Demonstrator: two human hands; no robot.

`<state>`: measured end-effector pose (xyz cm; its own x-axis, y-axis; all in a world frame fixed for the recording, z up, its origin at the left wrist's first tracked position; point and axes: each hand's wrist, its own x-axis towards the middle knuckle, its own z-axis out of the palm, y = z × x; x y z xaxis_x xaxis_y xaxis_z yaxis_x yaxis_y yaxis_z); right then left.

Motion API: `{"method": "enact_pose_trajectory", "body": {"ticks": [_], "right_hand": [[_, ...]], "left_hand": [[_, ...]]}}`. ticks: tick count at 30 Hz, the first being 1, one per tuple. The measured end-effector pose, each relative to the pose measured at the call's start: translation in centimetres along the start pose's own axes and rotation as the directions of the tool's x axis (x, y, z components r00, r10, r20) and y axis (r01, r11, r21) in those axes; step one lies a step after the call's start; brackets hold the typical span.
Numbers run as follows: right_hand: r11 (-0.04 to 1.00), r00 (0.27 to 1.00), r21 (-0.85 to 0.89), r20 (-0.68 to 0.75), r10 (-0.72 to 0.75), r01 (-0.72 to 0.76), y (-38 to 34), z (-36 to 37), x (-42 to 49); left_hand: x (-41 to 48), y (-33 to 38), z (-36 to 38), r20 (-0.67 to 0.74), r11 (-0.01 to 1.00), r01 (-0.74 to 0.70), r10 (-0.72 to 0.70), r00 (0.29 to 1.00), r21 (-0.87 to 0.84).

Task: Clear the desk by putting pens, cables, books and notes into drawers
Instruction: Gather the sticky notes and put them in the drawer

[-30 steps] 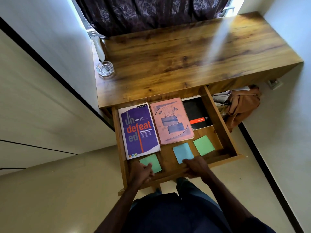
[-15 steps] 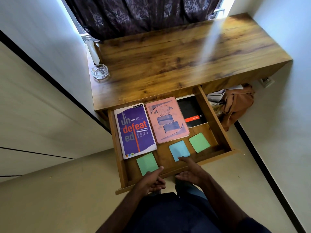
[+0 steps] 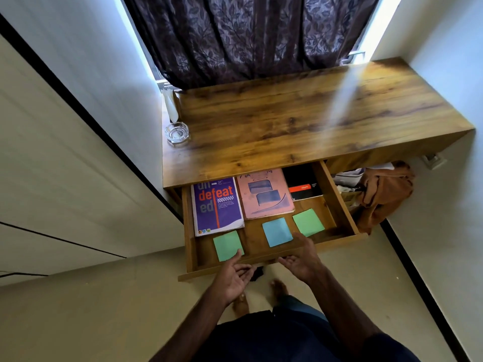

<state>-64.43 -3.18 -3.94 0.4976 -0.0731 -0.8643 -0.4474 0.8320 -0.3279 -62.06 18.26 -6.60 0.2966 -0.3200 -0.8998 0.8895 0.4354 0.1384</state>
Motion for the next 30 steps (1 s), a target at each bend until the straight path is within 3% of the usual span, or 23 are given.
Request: {"method": "enact_pose_trajectory", "body": {"ticks": [5, 12, 26, 30], "right_hand": [[0.995, 0.999, 0.096, -0.036, -0.021, 0.024, -4.1, 1.4, 1.6], [0.988, 0.999, 0.15, 0.032, 0.018, -0.022, -9.3, 5.4, 4.3], [0.961, 0.982, 0.219, 0.114, 0.148, -0.17, -17.8, 14.1, 11.5], [0.954, 0.986, 0.269, 0.134, 0.102, -0.135, -18.1, 15.6, 13.1]], "left_hand": [[0.6, 2.0, 3.1, -0.018, 0.987, -0.096, 0.094, 0.995, -0.131], [2.1, 5.9, 7.8, -0.065, 0.945, -0.231, 0.222, 0.973, -0.233], [7.0, 15.2, 17.3, -0.185, 0.932, -0.353, 0.333, 0.925, -0.087], [7.7, 17.9, 19.7, -0.202, 0.932, -0.351, 0.328, 0.923, -0.09]]}}
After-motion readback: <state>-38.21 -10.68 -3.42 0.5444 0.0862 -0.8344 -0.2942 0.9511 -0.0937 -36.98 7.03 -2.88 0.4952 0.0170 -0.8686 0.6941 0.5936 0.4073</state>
